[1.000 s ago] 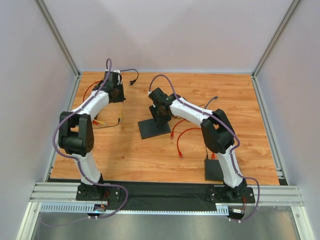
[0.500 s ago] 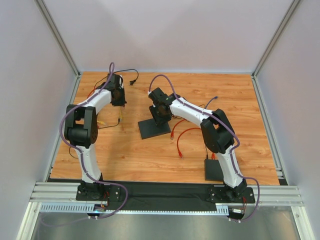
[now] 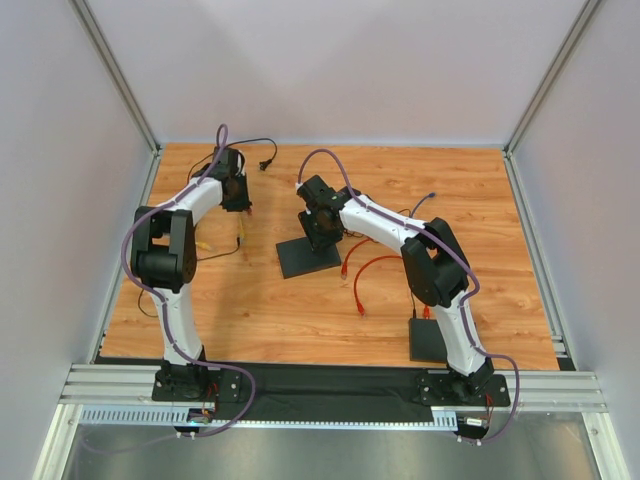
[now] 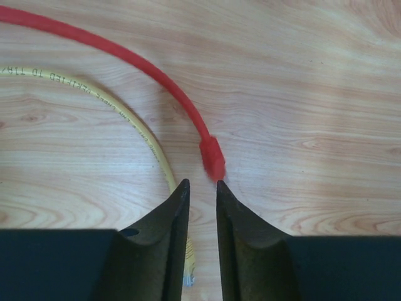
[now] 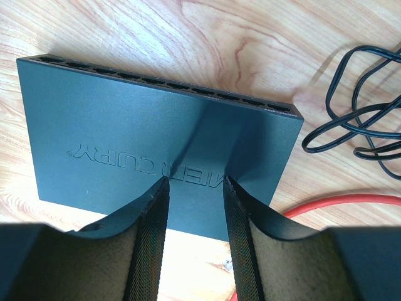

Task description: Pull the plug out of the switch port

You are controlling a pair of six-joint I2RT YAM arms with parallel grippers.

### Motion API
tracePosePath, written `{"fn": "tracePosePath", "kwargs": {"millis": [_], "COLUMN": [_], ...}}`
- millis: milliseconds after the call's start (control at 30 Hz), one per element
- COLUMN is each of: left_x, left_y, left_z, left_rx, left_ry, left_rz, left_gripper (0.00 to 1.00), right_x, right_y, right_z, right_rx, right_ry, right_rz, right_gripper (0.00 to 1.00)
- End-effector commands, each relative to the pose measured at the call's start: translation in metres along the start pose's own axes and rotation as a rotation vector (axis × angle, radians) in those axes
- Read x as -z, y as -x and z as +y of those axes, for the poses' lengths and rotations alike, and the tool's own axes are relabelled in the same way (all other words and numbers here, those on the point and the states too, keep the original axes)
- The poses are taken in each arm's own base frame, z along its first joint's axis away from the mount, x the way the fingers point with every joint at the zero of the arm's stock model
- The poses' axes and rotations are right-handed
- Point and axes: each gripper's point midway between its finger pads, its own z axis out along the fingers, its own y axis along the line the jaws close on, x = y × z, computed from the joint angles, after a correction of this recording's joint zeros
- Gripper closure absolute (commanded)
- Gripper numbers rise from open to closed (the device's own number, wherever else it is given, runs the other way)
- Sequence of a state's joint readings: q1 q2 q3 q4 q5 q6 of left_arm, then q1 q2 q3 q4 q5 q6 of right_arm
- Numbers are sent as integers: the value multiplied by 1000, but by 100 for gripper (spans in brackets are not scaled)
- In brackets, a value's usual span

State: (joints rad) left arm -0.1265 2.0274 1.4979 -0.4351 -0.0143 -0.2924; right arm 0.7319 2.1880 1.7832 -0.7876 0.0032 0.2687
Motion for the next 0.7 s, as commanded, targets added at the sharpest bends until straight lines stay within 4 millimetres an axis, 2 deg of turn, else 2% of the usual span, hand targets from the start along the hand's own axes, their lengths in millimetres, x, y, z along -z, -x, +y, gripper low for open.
{"fn": "tracePosePath", "kwargs": {"millis": [0, 67, 200, 233, 300, 367, 467, 500, 533, 567, 600, 633, 667], "left_x": [14, 21, 32, 49, 51, 63, 70, 69, 72, 74, 69, 73, 68], "left_y": [17, 21, 22, 28, 22, 24, 11, 1, -3, -6, -23, -24, -43], "left_z": [2, 0, 0, -7, -9, -17, -30, -32, -36, -41, -39, -41, -39], "left_rx": [23, 23, 33, 39, 46, 54, 53, 55, 66, 73, 84, 108, 122], "left_ry": [-7, -19, -25, -66, -81, -127, -216, -235, -257, -290, -286, -290, -282], "left_rz": [-66, -88, -101, -137, -132, -155, -135, -117, -113, -115, -86, -99, -68], "left_gripper": [69, 64, 63, 63, 63, 62, 63, 67, 69, 73, 79, 81, 84], "right_x": [-14, -11, 4, 14, 21, 32, 40, 41, 39, 44, 44, 47, 47], "right_y": [-46, -43, -32, -24, -21, -16, -23, -25, -32, -30, -31, -31, -35], "right_z": [19, 18, 16, 13, 10, 6, -3, -9, -14, -16, -21, -23, -27], "right_rx": [-5, -6, -11, -18, -27, -44, -70, -81, -89, -99, -116, -126, -136], "right_ry": [37, 29, 15, 6, 5, 10, 12, 2, -8, -4, 2, 8, 5], "right_rz": [154, 143, 96, 61, 43, 19, 22, 20, 31, 16, 18, 10, 18], "right_gripper": [58, 58, 58, 57, 56, 54, 53, 53, 53, 52, 52, 52, 53]}}
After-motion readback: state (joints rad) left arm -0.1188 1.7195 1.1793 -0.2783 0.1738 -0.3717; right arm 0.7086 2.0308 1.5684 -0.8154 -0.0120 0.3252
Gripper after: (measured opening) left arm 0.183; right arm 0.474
